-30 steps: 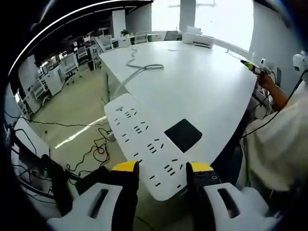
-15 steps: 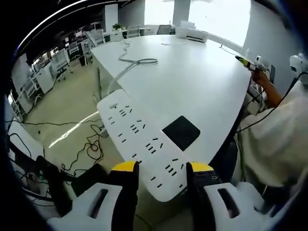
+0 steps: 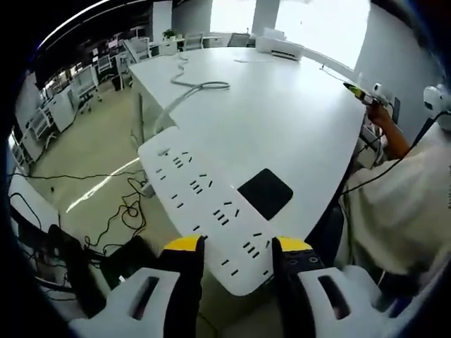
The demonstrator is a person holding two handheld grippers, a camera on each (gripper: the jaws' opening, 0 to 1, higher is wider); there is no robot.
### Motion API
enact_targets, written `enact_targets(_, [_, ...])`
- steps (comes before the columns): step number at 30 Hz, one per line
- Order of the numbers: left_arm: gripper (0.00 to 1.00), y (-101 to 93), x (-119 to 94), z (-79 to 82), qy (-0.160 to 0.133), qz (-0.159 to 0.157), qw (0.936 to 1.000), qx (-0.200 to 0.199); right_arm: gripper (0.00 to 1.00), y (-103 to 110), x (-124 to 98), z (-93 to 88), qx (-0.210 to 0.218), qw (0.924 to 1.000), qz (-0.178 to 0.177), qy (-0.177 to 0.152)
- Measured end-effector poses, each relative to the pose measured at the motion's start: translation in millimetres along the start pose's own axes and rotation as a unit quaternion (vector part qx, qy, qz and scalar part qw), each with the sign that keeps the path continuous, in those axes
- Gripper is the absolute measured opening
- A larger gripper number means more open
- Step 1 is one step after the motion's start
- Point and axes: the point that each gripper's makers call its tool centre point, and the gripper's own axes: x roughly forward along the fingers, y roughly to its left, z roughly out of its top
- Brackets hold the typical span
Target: Pick up the power strip scattered on the table, fix it on the side mounting bracket of the table, and press the switch
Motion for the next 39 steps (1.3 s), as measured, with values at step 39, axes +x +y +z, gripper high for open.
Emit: enact_targets(39, [0.43, 0.7, 0.9, -2.9, 0.051, 0.002, 0.9986, 0.012, 0.46, 7.6, 3.3, -3.7, 0.003, 1.0, 0.008, 0.005])
